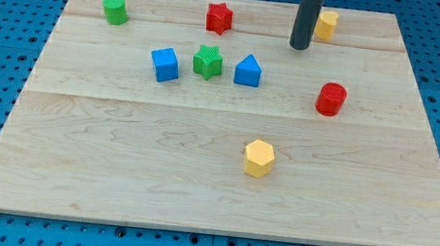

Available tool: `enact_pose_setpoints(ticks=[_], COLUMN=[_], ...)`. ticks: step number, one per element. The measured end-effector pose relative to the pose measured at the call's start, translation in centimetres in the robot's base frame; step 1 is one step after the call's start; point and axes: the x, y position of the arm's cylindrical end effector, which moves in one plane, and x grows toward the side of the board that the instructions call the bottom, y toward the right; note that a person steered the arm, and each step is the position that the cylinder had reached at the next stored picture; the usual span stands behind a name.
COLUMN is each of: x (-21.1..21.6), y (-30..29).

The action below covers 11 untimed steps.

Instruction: Nudge the green star a bit down

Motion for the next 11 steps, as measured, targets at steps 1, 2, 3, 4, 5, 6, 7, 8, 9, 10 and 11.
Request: enact_pose_setpoints(ticks=[1,2,3,4,5,6,7,8,9,10,11], x=[0.0,-0.2,-0.2,-0.2,-0.2,0.3,-0.1,0.0,1.3,1.6,6.9], y=[0.0,0.0,0.0,0.0,0.0,0.9,-1.7,-7.0,-11.9,-16.9,-16.9])
